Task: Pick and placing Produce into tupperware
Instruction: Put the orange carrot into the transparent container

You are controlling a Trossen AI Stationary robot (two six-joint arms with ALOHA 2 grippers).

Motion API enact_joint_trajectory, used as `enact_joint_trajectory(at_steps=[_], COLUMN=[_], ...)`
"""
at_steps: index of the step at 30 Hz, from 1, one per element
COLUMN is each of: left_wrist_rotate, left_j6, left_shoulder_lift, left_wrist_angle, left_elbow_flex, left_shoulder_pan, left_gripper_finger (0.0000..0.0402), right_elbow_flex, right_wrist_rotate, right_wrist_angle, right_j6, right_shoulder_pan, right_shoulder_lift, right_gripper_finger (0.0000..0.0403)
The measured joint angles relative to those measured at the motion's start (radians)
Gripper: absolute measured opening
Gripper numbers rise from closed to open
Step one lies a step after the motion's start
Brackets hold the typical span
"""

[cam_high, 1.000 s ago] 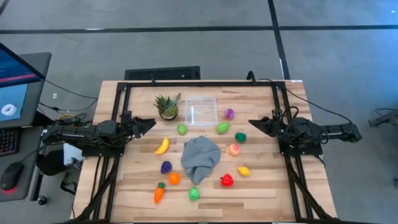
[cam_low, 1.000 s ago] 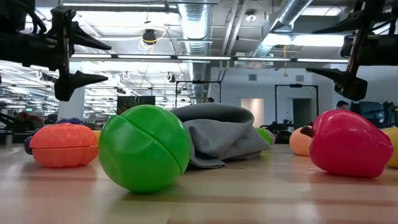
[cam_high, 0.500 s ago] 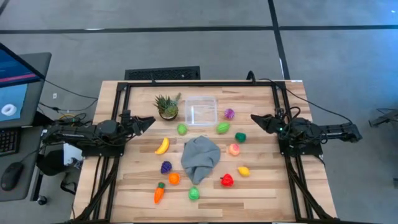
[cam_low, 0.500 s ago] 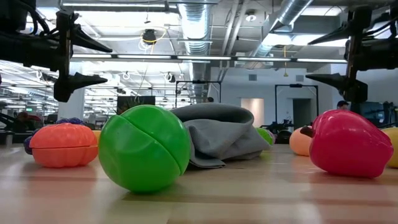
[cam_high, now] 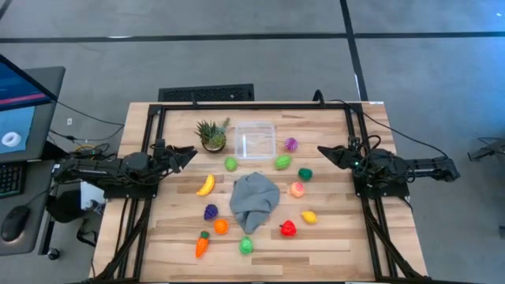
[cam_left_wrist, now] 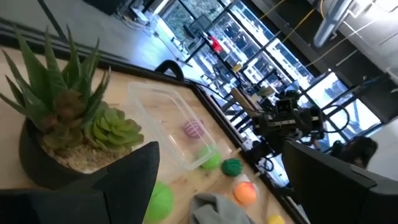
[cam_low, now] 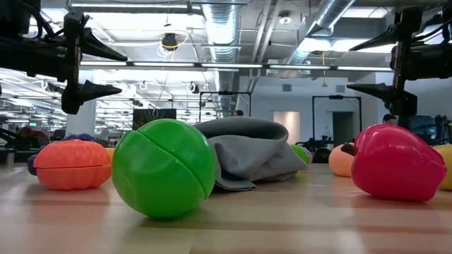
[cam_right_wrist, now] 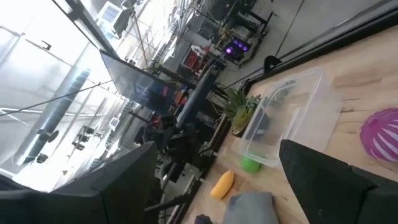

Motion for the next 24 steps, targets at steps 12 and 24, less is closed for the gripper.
enact_joint_trajectory(at_steps=[12, 24], left_wrist_rotate=[0.391, 0.586], left_j6=[-0.063, -0.188], left_shoulder_lift=[0.000, 0.196], left_wrist_angle=[0.029, 0.075], left_elbow_flex=[-0.002, 0.155], left_shoulder_pan=[0.000, -0.144], left_gripper_finger=[0.0326, 0.0316], right_elbow_flex=[0.024, 0.141], right_wrist_rotate=[-0.124, -0.164], right_wrist_angle=[-0.017, 0.178], right_j6=[-0.099, -0.198], right_shoulder_pan=[0.000, 0.002], right_shoulder_lift=[0.010, 0.291], right_gripper_finger=[0.0343, 0.0318])
